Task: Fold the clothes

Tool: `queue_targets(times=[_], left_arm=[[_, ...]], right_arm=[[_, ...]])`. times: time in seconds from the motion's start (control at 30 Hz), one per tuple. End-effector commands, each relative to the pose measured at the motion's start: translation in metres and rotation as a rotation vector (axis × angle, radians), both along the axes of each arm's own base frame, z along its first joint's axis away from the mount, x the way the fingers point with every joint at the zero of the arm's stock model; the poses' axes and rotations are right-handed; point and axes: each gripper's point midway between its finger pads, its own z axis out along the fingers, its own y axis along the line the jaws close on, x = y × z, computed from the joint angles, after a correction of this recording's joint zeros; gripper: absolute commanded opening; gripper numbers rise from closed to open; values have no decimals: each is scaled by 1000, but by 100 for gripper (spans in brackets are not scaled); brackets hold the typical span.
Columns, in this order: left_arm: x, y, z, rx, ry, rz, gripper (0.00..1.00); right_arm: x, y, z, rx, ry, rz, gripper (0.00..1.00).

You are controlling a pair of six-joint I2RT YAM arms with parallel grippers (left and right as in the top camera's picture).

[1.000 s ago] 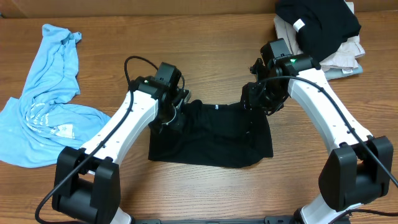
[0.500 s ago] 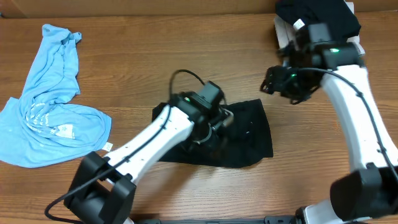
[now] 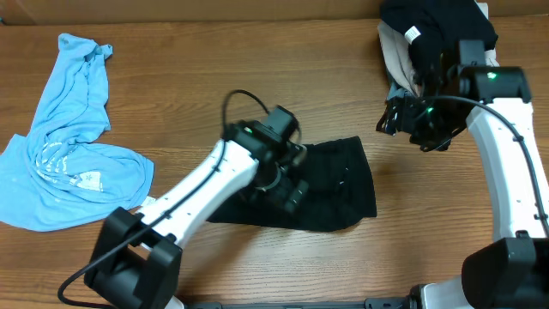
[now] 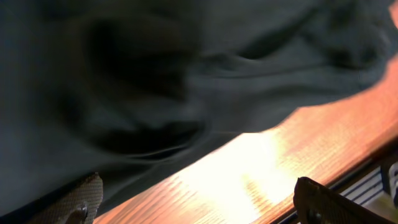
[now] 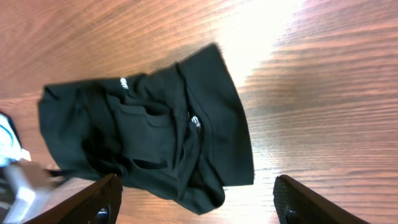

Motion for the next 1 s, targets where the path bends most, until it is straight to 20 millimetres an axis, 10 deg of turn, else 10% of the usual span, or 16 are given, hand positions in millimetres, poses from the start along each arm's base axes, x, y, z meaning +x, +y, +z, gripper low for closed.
queue_targets(times=[0.0,0.8,0.97], left_arm=[[22,17,5,12,-16,90,100],[62,91,-1,185,-109,265,100],[73,131,-2,259,-119,371,100]], right_arm=[[-9,7,-16,26,25,21,82],[-29,37,-136,217,-3,43,82],[-28,37,-150,219,4,31,82]])
